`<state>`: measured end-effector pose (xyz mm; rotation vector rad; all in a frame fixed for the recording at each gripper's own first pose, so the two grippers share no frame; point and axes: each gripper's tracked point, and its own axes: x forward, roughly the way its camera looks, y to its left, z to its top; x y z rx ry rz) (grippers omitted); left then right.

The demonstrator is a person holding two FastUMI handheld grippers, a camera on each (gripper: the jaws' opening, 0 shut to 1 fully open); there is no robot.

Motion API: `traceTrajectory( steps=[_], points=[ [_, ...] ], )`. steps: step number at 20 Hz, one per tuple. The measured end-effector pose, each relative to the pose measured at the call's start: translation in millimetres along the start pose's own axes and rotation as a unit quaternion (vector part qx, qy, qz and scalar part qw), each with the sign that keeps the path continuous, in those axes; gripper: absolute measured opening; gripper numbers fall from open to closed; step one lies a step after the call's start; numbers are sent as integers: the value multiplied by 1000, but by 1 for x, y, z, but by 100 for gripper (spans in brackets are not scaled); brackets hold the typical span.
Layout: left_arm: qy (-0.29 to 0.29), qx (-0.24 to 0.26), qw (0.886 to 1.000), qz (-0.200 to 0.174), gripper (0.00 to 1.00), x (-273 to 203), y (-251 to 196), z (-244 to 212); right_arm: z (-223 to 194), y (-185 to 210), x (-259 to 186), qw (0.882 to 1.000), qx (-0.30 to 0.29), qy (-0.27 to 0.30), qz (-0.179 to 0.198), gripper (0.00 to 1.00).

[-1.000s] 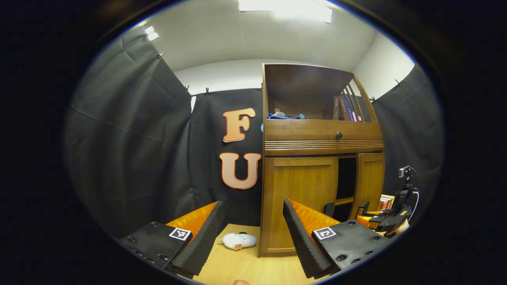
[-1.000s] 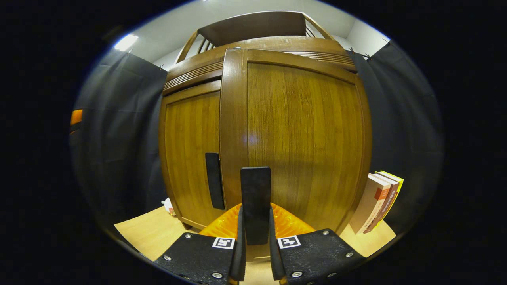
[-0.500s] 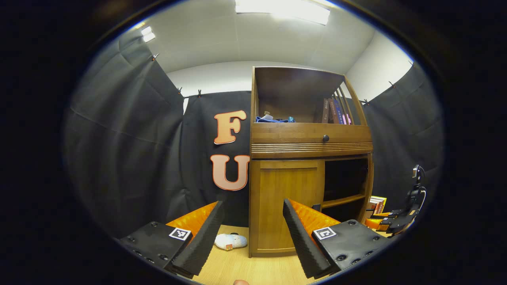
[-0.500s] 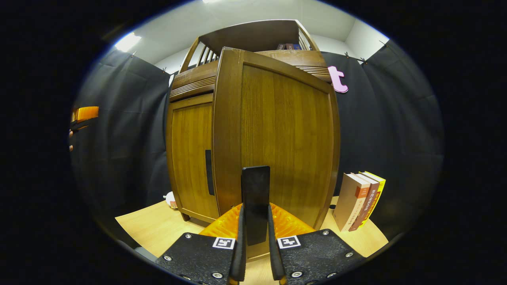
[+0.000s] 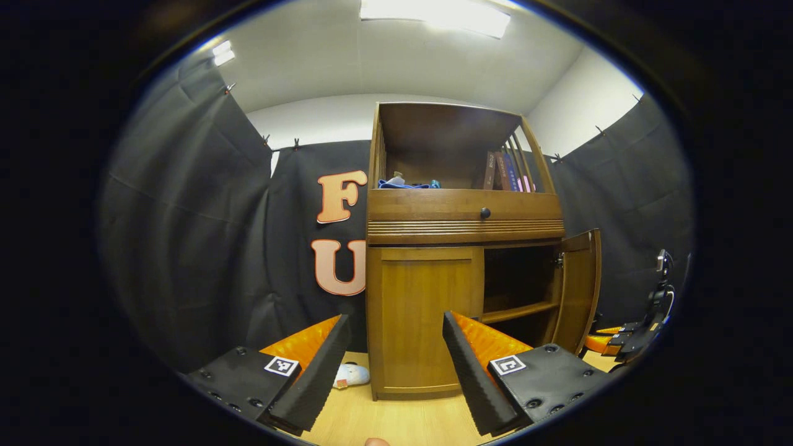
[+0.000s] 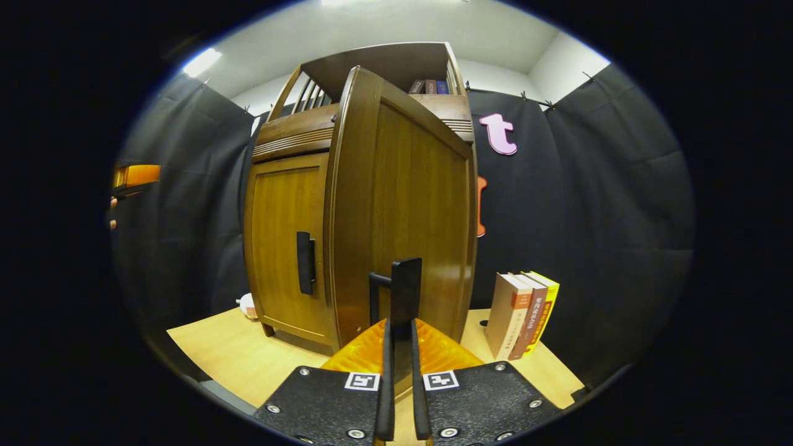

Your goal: Open the right door of the double-door shoe cabinet with the right hand, and open the left door with the left hand.

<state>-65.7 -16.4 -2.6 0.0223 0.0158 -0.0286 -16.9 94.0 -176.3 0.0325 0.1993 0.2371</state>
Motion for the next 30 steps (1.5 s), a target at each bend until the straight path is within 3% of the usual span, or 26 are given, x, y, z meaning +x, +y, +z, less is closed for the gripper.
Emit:
traceTrajectory(
  steps=[2,8,12,15,16,21,22,25,27,30],
  points=[
    [3,0,1000,-7,99,1,-9,-3,-1,-10,-5,1000,4,-1,-6,9],
    [10,5,1000,-23,97,2,-31,-9,0,-43,-19,1000,2,-3,-27,8],
    [13,0,999,-31,99,7,-40,-15,2,-70,-26,999,-4,-5,-52,1],
    [17,3,999,-34,97,8,-42,-18,2,-82,-28,999,2,-3,-52,5],
    [20,4,999,-36,94,10,-45,-21,1,-87,-29,999,-3,-2,-51,0],
    [29,5,999,-42,94,23,-56,-32,2,-113,-31,998,-8,2,-60,0],
    [31,7,999,-41,99,31,-58,-34,2,-121,-30,998,-5,2,-66,0],
    [37,9,999,-35,94,40,-57,-43,1,-135,-31,998,16,3,-66,0],
    [39,5,999,-34,97,46,-58,-48,0,-139,-30,998,19,3,-62,0],
    [36,2,999,-31,94,59,-61,-54,-1,-140,-31,998,24,4,-59,0]
  ],
)
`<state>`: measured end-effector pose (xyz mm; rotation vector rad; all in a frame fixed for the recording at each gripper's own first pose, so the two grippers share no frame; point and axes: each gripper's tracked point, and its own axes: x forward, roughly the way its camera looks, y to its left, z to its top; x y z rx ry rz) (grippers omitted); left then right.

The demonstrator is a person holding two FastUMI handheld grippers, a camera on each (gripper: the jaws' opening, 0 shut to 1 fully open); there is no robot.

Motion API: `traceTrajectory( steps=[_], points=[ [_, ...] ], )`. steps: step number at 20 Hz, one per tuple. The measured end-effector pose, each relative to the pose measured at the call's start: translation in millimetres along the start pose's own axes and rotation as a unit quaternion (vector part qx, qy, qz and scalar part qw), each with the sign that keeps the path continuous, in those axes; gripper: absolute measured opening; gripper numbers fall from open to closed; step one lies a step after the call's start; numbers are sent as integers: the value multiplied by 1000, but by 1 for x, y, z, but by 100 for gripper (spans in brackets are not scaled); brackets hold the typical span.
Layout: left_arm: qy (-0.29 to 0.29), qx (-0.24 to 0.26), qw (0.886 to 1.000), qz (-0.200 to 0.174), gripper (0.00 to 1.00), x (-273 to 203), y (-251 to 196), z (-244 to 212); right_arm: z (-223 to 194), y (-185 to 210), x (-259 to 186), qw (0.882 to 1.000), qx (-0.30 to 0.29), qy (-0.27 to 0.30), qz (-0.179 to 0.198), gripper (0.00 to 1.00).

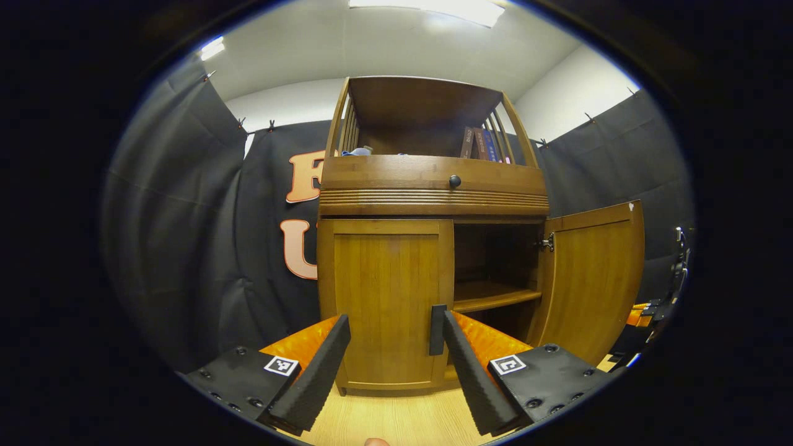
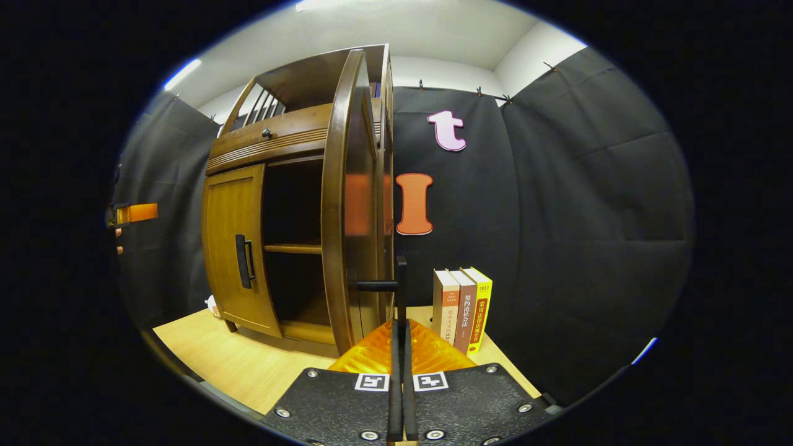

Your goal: Open the right door of the double-door shoe cabinet with the right hand, and open the left door with the left hand.

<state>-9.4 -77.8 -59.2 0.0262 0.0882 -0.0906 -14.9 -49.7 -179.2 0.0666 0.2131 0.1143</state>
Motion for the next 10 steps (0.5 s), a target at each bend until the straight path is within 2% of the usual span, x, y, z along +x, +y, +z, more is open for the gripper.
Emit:
traceTrajectory(
  steps=[1,2,3,4,5,6,7,8,9,10],
  points=[
    [2,2,1000,2,97,5,0,-3,0,-1,0,1000,3,1,1,0],
    [4,5,1000,3,97,10,-2,-6,0,-3,0,1000,6,2,1,7],
    [7,7,1000,2,97,15,-5,-10,0,-7,-3,1000,8,3,-2,2],
    [10,8,1000,0,94,21,-8,-14,-1,-12,-3,1000,8,1,-7,10],
    [12,10,1000,-3,97,26,-13,-17,0,-16,-4,1000,9,0,-10,3],
    [14,12,1000,-6,97,31,-17,-20,1,-17,-7,1000,9,0,-10,12],
    [19,13,1000,-9,94,38,-21,-24,1,-16,-10,1000,11,2,-9,4],
    [22,12,1000,-14,96,45,-27,-29,0,-19,-13,1000,10,2,-13,12],
    [27,11,999,-19,94,49,-33,-34,4,-21,-18,1000,8,-2,-18,6],
    [31,10,999,-23,94,55,-39,-39,9,-23,-22,1000,4,-9,-23,11]
  ],
)
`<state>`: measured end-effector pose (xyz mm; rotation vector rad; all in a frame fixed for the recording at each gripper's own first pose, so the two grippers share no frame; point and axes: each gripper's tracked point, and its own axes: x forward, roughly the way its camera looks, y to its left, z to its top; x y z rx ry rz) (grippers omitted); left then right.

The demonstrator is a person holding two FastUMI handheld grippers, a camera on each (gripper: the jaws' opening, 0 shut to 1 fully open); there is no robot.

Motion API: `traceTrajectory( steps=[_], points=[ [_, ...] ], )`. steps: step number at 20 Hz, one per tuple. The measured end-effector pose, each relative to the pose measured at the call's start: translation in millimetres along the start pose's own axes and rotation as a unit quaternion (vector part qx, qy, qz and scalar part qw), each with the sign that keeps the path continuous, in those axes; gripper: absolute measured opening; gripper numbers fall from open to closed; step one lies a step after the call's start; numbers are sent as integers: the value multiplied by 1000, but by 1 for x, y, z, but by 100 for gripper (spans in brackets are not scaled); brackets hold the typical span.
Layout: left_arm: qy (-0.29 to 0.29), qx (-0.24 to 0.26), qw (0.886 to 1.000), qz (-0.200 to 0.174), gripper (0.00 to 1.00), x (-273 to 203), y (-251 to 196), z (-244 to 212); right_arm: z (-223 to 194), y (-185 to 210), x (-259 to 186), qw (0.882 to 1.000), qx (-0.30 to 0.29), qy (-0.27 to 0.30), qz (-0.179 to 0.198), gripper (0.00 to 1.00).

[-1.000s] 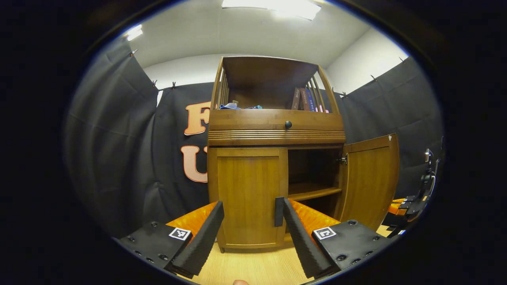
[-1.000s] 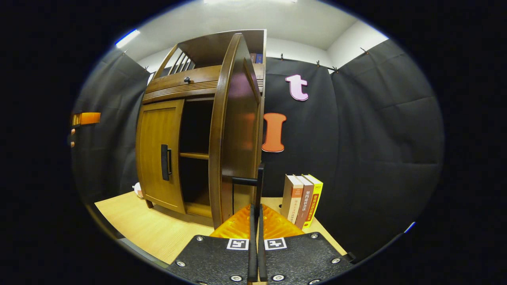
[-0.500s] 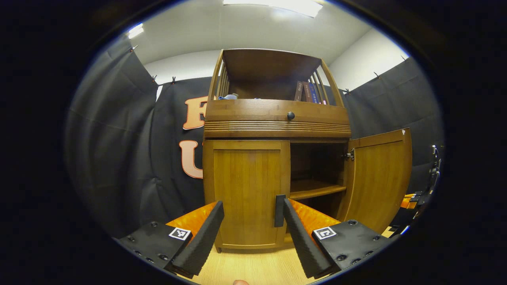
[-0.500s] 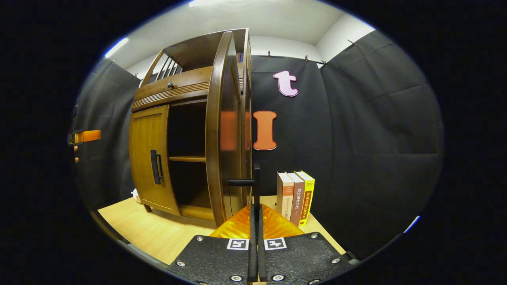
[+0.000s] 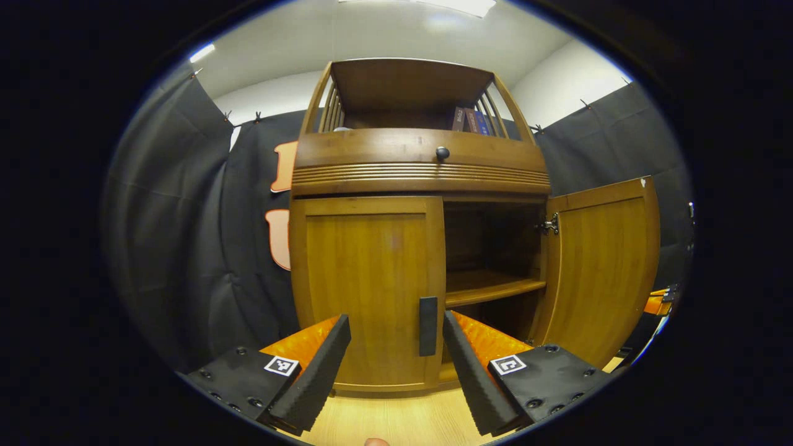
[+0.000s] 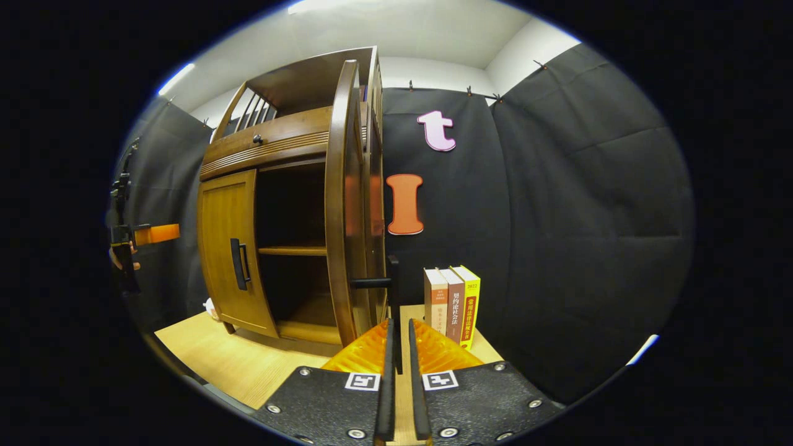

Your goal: Open the right door of the double-door shoe cabinet with the right hand, and open the left door with the left hand.

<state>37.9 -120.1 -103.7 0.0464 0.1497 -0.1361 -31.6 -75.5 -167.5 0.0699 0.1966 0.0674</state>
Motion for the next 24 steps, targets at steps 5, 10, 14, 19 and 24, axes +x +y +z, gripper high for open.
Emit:
traceTrajectory(
  steps=[5,10,14,19,24],
  points=[
    [9,8,1000,-16,94,34,-28,-20,11,-18,-3,999,-27,-20,-40,34],
    [24,-9,999,-45,94,66,-53,-40,17,-39,-14,997,-16,-23,-68,65],
    [43,-22,998,-39,95,92,-52,-60,13,-59,-14,995,-9,-22,-93,84],
    [60,-30,997,-25,94,117,-44,-78,13,-69,-12,994,3,-24,-107,92],
    [68,-16,997,-10,93,134,-37,-91,14,-78,-11,993,3,-29,-116,92]
  ],
)
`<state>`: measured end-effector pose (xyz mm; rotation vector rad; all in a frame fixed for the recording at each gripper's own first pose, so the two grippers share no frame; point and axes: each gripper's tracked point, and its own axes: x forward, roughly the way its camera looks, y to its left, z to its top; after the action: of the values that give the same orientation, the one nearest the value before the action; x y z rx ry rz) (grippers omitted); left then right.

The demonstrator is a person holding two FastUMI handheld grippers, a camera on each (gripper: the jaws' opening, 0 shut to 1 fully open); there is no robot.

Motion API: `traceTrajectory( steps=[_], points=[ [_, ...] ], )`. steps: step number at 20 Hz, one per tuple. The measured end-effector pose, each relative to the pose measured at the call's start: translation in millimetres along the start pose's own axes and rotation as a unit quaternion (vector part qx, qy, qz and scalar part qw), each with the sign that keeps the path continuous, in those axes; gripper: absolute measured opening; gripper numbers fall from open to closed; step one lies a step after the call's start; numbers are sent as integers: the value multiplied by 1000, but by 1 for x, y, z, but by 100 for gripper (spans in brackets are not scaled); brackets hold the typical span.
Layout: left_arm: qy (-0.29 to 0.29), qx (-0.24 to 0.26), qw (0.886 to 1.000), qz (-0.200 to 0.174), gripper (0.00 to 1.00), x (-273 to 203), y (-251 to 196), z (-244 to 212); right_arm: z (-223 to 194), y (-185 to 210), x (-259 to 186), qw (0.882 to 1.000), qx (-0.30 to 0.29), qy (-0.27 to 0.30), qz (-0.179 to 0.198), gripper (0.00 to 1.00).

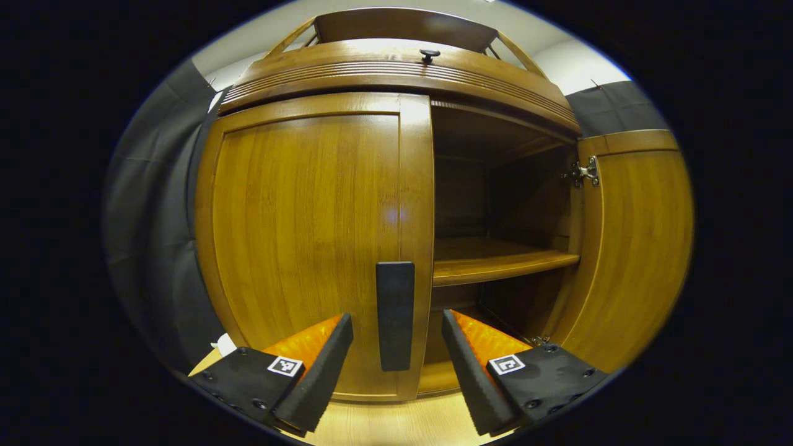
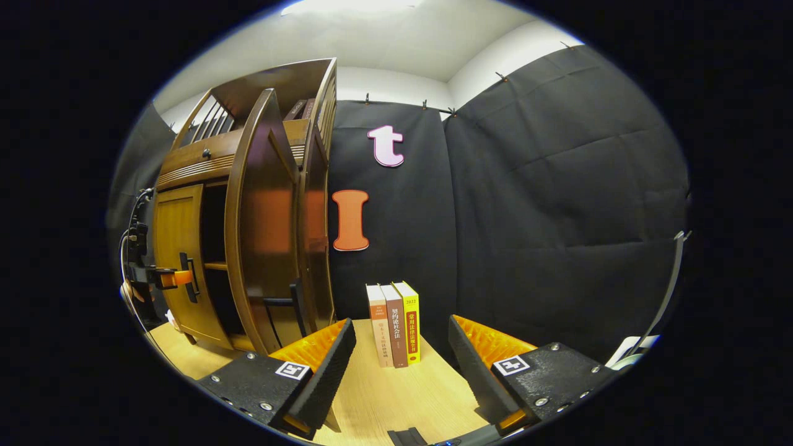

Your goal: Open the right door of the double-door shoe cabinet with the right hand, and open the left door with the left hand.

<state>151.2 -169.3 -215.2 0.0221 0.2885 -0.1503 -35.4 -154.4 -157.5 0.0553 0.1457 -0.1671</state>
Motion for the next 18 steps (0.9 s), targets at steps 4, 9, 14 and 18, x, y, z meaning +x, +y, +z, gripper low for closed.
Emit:
traceTrajectory(
  steps=[4,9,14,18],
  points=[
    [-6,2,1000,6,81,9,1,-3,2,0,1,1000,3,-3,1,92],
    [-3,-2,1000,9,55,15,3,-7,1,0,0,1000,8,-2,1,92],
    [-2,8,1000,6,43,16,1,-8,-1,1,-3,1000,8,2,1,92],
    [-2,6,1000,8,39,16,1,-9,-5,1,-7,1000,8,10,-1,92]
  ],
)
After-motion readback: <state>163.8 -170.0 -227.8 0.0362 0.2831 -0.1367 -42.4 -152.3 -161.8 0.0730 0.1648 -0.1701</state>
